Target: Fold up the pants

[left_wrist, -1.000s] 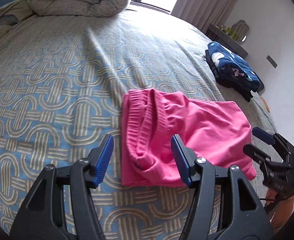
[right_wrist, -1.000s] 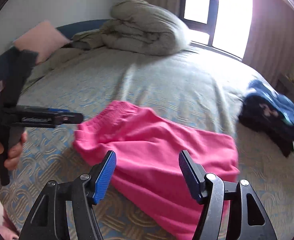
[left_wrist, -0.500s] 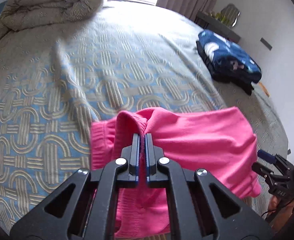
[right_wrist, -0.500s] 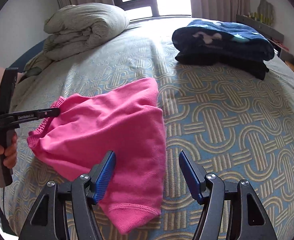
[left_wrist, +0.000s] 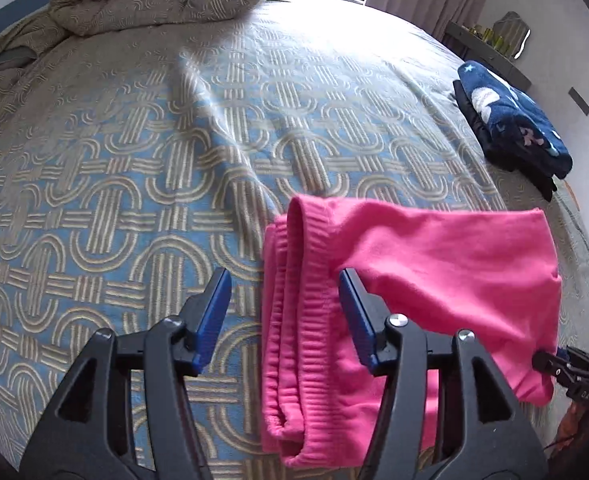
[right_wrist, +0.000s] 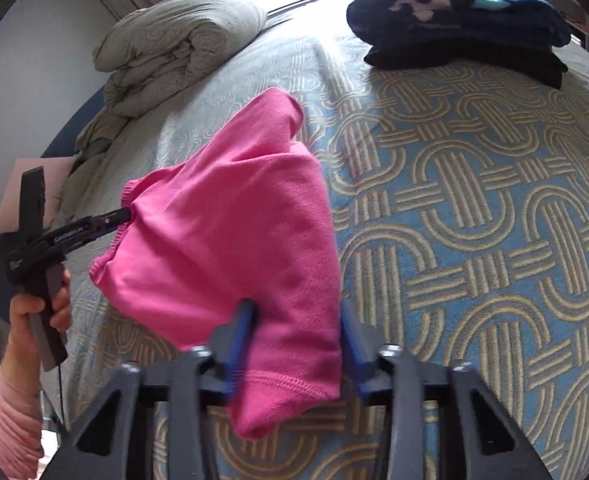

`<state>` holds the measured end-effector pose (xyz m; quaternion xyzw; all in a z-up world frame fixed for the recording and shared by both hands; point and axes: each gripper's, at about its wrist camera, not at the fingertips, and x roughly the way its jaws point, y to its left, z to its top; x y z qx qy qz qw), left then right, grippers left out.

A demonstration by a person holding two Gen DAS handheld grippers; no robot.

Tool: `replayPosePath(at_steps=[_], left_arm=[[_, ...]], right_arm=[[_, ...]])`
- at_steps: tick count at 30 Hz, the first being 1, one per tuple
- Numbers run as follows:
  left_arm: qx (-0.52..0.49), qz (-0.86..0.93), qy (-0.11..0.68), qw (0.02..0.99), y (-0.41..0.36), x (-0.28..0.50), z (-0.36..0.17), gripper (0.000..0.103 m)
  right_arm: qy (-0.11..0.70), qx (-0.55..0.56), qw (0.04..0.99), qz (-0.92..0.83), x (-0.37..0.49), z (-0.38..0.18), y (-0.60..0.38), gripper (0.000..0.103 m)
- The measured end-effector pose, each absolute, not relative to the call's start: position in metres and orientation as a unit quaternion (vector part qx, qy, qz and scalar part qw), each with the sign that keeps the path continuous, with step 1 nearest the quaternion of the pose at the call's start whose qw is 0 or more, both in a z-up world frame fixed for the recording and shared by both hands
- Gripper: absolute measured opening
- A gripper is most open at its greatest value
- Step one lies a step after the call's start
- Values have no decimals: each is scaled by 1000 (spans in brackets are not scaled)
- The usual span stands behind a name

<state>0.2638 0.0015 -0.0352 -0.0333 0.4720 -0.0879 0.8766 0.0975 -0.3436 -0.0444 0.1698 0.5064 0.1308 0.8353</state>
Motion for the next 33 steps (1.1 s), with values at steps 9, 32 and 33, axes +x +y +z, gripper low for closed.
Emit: replayPosePath(at_steps=[9, 32, 33], left_arm=[[33, -306, 486, 818, -155, 297, -1, 61], [6, -261, 494, 829, -153, 327, 12, 63], [11, -256, 481, 839, -141, 313, 15, 75]], right_arm=[[495, 148, 847, 123, 94, -38, -335, 23], [479, 196, 844, 143, 69, -37, -365, 39], [472, 202, 846, 142, 70, -34, -374, 50]])
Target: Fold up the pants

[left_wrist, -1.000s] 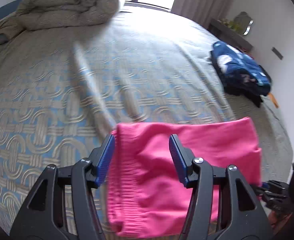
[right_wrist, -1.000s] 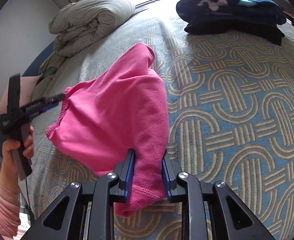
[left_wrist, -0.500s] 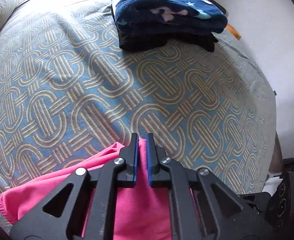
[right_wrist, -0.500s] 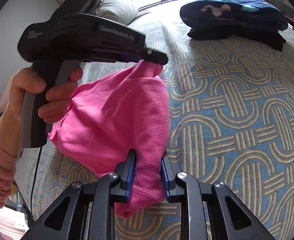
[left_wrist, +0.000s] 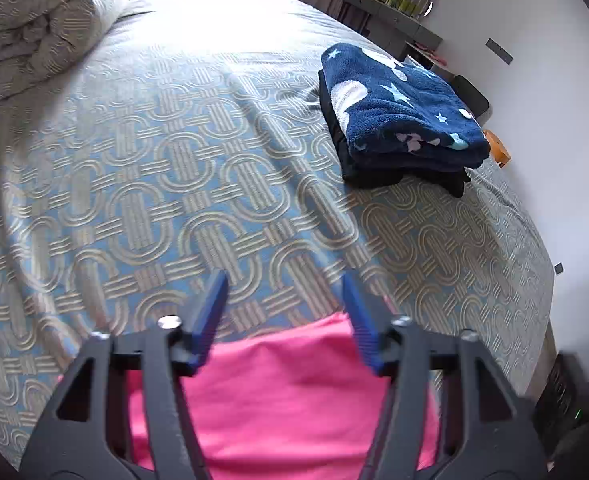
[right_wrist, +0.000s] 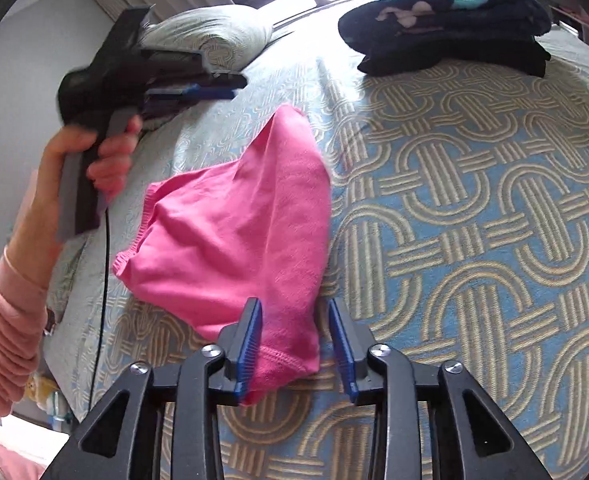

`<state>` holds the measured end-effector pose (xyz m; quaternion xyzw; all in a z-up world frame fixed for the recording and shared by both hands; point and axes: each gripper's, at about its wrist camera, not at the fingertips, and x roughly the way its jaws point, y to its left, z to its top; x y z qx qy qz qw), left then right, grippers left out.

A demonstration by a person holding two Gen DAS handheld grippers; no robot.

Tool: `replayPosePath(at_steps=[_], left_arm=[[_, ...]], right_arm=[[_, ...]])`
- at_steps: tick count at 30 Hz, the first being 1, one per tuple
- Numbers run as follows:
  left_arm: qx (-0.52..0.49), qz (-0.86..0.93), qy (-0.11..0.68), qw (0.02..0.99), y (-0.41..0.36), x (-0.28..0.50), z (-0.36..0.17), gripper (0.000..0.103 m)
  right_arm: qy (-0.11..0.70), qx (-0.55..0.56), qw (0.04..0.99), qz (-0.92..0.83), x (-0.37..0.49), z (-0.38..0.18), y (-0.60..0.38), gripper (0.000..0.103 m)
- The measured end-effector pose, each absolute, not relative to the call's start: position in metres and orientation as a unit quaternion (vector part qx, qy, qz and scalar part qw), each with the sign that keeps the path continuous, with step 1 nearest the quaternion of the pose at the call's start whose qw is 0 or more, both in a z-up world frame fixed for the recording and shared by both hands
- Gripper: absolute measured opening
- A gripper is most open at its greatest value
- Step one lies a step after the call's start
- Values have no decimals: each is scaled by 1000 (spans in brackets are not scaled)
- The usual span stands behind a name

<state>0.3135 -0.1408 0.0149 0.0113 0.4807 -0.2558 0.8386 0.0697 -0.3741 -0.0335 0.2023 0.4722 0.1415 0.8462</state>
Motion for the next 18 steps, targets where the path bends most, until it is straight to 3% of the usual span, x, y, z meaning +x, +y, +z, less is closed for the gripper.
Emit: replayPosePath(at_steps=[3, 6, 11, 16, 17, 18], left_arm=[[51, -231, 464, 853, -100, 278, 12, 77], [74, -172, 478, 858, -52, 261, -5, 82], [2, -116, 554, 824, 16, 253, -53, 83], [-92, -146, 567, 805, 35, 256, -72, 83], [-97, -156, 565, 804, 32, 257, -73, 83], [-94, -159, 562, 806, 28, 256, -74, 83]], right_arm=[[450, 223, 855, 129, 81, -20, -398, 63], [452, 245, 844, 150, 104, -16, -403, 66], [486, 215, 831, 166, 149, -25, -373, 66], [497, 194, 829, 166, 195, -30, -355, 66], [496, 199, 829, 167, 204, -30, -355, 54], [500, 201, 829, 152, 213, -33, -357, 7]])
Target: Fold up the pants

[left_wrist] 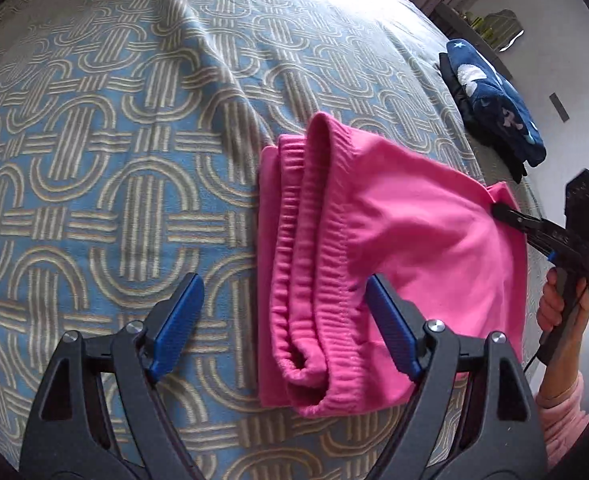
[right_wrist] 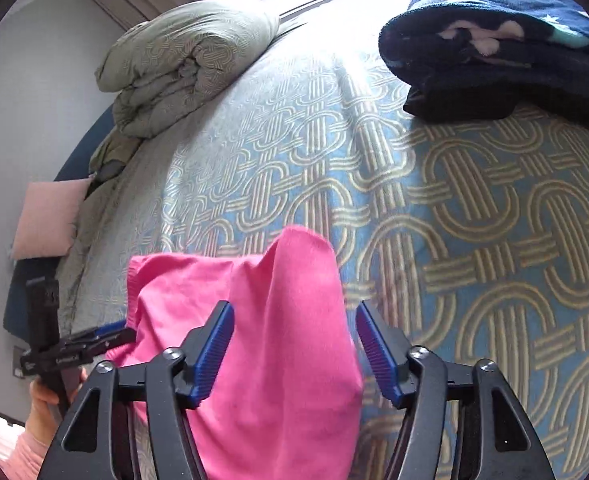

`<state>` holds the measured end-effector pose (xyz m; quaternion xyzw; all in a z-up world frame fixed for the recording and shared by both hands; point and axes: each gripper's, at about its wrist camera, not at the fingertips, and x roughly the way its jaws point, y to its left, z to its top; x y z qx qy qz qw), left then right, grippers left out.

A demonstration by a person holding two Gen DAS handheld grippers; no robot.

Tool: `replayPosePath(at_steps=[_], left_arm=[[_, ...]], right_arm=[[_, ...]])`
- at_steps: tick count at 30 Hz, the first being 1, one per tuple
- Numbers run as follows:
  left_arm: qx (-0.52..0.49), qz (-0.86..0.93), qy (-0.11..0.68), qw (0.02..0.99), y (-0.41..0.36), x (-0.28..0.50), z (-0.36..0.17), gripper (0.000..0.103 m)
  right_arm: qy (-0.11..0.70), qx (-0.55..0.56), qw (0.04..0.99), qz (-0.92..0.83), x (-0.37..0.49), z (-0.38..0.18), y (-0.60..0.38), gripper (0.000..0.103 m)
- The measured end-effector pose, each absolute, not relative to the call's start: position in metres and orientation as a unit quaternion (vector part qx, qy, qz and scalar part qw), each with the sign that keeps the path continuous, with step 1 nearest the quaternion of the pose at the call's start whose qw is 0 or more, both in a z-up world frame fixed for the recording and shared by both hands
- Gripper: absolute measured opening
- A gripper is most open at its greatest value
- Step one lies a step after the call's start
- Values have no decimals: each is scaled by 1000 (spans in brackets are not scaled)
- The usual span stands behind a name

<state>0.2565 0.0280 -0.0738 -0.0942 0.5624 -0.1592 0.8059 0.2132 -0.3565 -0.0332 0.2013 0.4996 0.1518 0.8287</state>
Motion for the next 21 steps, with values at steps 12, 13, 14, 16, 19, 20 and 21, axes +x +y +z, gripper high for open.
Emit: replayPosePath(at_steps=[12, 13, 14, 16, 19, 20, 21], left_arm=[[-28, -176, 539, 824, 6, 254, -79, 83], [-28, -177, 538, 824, 7, 253, -79, 83], [-29, -178, 536, 825, 6, 253, -80, 83], [-32, -181, 534, 825, 6, 253, -81, 83], [-38, -193, 533, 823, 1, 255, -82, 83], [-38, -204, 531, 821, -2, 255, -82, 77], [-36, -221, 528, 819, -7, 255, -82, 55]], right_arm=[[508, 184, 839, 68, 198, -37, -385, 49], [513, 194, 832, 82, 193, -36, -386, 49], [517, 205, 825, 97, 186, -36, -388, 51], [527, 219, 812, 124, 170, -38, -390, 56], [544, 239, 787, 164, 155, -48, -381, 59], [549, 241, 780, 176, 154, -53, -373, 59], [549, 237, 782, 175, 152, -56, -369, 59]])
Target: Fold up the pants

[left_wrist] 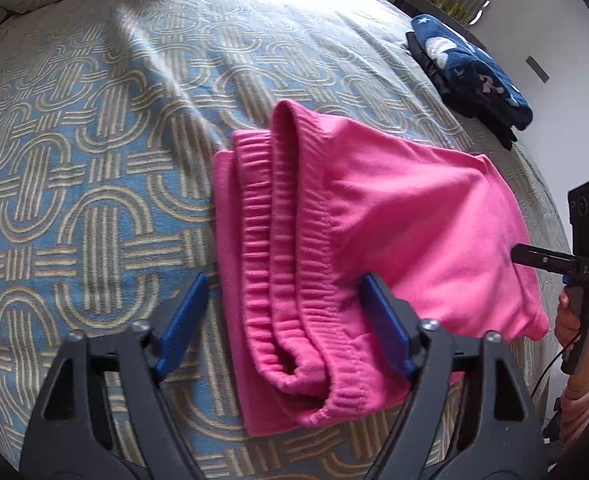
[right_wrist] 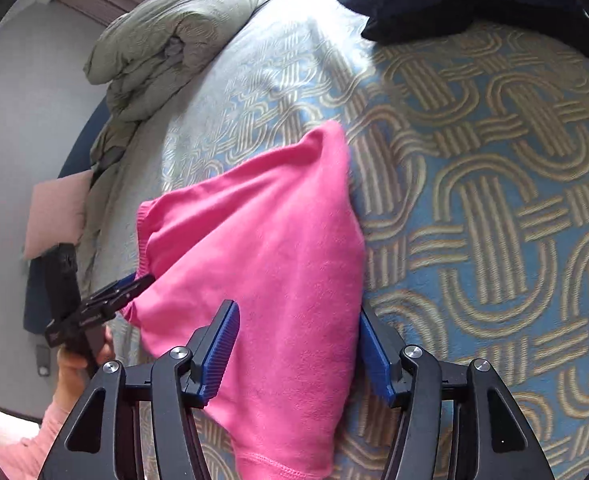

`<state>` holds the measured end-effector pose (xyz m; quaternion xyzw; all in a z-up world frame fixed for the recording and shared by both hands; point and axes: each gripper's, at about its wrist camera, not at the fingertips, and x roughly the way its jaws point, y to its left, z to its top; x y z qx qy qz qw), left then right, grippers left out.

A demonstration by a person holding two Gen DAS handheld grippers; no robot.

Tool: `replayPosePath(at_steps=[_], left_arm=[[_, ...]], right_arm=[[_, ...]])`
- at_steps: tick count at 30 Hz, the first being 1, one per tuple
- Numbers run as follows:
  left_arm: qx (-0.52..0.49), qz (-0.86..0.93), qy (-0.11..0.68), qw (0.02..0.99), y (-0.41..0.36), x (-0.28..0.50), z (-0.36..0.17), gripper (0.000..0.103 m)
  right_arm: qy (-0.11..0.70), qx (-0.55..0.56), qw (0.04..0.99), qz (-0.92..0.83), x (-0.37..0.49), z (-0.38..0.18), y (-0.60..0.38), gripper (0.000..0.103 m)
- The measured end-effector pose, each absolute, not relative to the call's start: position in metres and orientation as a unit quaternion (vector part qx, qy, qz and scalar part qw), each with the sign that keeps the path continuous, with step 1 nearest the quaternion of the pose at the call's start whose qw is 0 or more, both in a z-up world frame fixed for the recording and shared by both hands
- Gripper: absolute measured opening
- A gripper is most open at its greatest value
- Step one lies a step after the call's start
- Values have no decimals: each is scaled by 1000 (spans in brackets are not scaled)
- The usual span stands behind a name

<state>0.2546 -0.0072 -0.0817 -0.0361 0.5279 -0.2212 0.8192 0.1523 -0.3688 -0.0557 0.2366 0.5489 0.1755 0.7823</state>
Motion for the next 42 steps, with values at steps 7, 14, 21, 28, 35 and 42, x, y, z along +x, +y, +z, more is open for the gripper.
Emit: replayPosePath(at_steps=[7, 14, 21, 28, 35, 42], left_arm=[[-20, -233, 491, 839, -39, 241, -41, 22], [42, -350, 417, 838, -193, 238, 40, 23], [186, -432, 360, 806, -437, 235, 41, 39], [221, -406, 399, 792, -523, 216, -14, 49], [207, -428, 374, 796, -510, 170, 5, 69], [193, -432, 343, 811, -481, 146, 39, 69]], right_arm=[[501, 186, 830, 158, 151, -14, -351, 10], [402, 184, 894, 80, 92, 71, -456, 10], [336, 211, 910, -115, 8, 93, -621, 17], [405, 90, 846, -334, -40, 30, -680, 47], [347, 129, 881, -294, -70, 37, -634, 54], [331, 170, 882, -289, -86, 53, -616, 56]])
